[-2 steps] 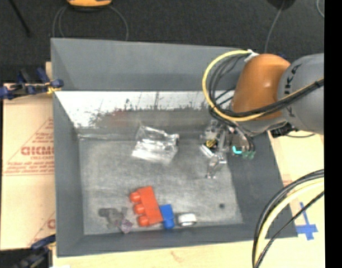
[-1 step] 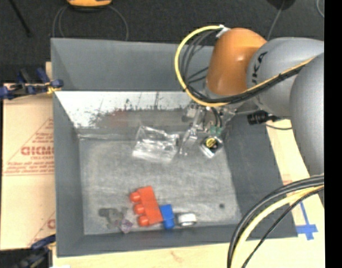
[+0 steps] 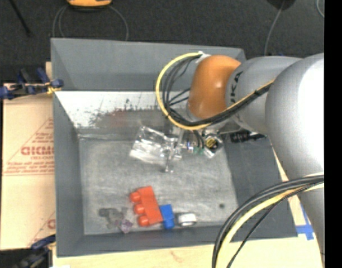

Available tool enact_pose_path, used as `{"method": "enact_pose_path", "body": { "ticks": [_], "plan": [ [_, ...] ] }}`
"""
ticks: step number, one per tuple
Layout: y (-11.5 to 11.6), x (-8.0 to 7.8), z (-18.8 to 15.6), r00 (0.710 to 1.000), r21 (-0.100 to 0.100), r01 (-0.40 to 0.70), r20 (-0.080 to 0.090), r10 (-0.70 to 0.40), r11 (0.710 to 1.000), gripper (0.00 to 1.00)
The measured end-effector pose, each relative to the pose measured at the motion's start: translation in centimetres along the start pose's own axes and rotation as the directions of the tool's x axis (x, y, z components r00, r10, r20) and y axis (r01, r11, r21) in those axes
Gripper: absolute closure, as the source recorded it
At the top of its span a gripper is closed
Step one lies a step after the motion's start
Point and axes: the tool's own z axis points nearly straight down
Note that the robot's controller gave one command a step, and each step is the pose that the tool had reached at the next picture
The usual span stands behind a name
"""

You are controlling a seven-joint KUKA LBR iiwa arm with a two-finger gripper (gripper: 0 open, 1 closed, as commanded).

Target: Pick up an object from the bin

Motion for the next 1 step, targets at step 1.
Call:
{"method": "enact_pose_path", "body": {
  "ticks": [1],
  "plan": [
    [3.72, -1.69, 0.70, 0.994, 0.016, 0.110, -0.014, -0.110, 0.994, 0.00]
  ]
}}
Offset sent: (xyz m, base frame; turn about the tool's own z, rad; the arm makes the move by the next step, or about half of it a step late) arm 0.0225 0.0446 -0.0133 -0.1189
